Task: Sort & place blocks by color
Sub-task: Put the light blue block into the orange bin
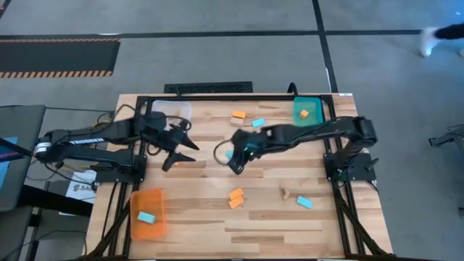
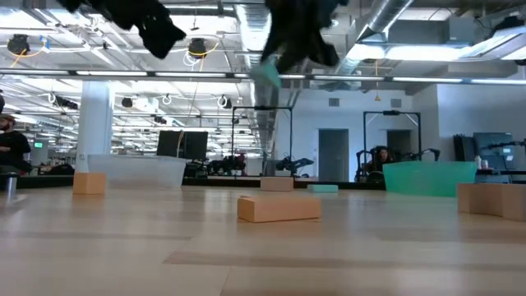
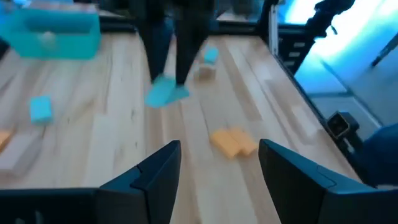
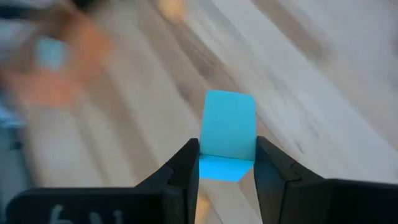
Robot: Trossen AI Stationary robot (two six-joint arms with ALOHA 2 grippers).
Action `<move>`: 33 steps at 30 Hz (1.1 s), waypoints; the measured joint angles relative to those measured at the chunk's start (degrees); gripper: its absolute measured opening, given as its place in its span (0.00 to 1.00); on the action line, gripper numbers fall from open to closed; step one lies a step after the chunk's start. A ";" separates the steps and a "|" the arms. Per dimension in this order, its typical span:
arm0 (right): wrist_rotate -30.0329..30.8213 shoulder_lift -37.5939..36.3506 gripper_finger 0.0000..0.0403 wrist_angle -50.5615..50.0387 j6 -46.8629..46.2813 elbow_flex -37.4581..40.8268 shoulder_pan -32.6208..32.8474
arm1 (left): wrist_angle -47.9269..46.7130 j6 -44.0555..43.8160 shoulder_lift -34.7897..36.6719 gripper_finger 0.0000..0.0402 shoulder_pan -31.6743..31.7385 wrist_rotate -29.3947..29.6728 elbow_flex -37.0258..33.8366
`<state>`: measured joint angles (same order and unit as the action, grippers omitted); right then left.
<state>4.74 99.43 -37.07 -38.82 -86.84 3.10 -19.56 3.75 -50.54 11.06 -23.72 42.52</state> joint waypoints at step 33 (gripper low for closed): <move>-38.01 -2.76 0.30 19.33 7.21 -0.12 -8.86 | 34.81 30.11 -7.53 0.51 -9.03 8.39 -4.58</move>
<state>-33.27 96.67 -17.74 -31.61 -86.96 -5.76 15.25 33.85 -58.06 2.03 -15.32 37.93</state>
